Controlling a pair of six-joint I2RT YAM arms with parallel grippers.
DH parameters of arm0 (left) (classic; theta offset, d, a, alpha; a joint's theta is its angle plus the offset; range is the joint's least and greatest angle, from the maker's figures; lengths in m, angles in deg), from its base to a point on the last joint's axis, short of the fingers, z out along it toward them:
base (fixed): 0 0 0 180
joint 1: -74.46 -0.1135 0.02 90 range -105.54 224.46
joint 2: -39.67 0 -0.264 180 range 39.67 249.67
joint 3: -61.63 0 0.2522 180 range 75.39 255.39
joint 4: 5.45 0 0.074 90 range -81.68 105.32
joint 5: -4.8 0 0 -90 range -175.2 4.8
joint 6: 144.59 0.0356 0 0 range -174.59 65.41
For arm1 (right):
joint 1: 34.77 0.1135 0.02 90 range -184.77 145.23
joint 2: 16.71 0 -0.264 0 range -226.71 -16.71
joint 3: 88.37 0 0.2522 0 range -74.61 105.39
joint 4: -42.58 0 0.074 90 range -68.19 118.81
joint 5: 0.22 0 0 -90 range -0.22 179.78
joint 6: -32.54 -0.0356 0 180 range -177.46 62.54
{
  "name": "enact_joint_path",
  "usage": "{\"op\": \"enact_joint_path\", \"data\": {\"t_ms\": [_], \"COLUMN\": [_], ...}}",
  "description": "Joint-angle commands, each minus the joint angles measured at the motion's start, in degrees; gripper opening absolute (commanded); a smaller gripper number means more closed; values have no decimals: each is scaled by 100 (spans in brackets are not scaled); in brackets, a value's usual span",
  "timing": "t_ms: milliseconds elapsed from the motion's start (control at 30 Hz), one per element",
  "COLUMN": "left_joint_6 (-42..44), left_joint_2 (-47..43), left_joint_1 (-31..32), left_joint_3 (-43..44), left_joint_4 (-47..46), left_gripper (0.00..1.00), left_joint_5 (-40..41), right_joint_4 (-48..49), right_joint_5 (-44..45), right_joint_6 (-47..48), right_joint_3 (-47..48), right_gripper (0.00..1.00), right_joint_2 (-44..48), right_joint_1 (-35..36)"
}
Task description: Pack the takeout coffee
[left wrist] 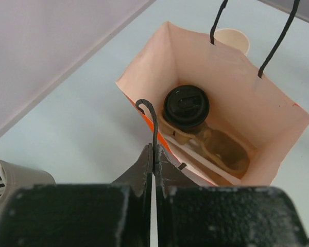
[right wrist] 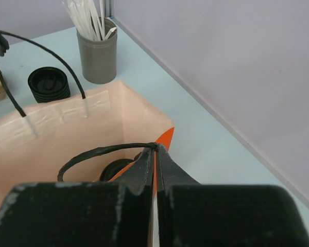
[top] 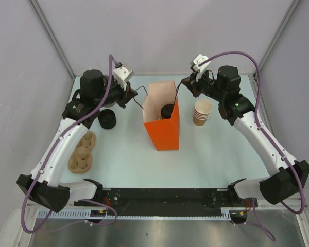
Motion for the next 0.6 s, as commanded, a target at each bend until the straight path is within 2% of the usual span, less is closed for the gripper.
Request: {"op": "enact_joint_path", "data": {"t_ms": [0,267,333,467,500,567], "left_joint_6": [-236,-289,-289,-341,-341,-350], "left_joint_2": [-284,-302,-284,-284,-284,-311], "left_joint_1": [78,149,157,166,166,166], "left_joint_3": [-162,-285,-294,-285,-294,-294], "left_joint_4": [-335,-519,-546,-572,-572,-572], "left_gripper": [0,2,5,4,4,6], "left_joint_5": [-126,-118,-118,-118,-109,-109], "right_joint_4": [199,-196,-249,-284,-293,-346], "right_joint_5": [13,-101,-93,4,13,22], "right_joint_6": [-115,113,184,307,316,386], "right_joint_3": [300,230,177,115,115,115], "right_gripper": [0,0,2,6,7,19], "right_joint_2": [-57,75,171,303,321,338], "right_joint_1": [29,29,29,29,21,29]}}
